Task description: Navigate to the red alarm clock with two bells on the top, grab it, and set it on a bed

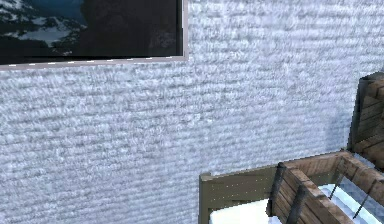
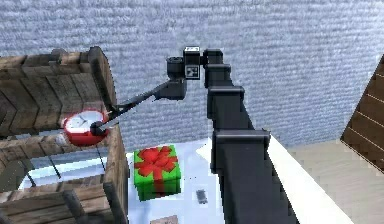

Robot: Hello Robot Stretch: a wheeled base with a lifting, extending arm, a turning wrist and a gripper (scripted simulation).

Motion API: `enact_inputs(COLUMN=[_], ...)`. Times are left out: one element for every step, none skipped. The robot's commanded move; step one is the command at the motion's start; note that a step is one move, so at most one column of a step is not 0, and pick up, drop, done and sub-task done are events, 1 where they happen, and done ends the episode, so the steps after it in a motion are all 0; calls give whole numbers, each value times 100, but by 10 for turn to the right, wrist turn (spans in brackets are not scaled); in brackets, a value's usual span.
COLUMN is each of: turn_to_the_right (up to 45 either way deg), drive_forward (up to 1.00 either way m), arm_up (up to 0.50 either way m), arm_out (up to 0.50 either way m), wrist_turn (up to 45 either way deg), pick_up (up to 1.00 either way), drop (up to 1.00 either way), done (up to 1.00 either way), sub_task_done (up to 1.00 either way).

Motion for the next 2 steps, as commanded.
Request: enact_inputs(turn_to_the_right=[0, 0], drive_forward=[0, 0], arm_up=[0, 0], arm_out=[0, 0], wrist_turn=[450, 300], pick_up=[0, 0], drop=[0, 0], done=[0, 0], sub_task_done=[0, 0])
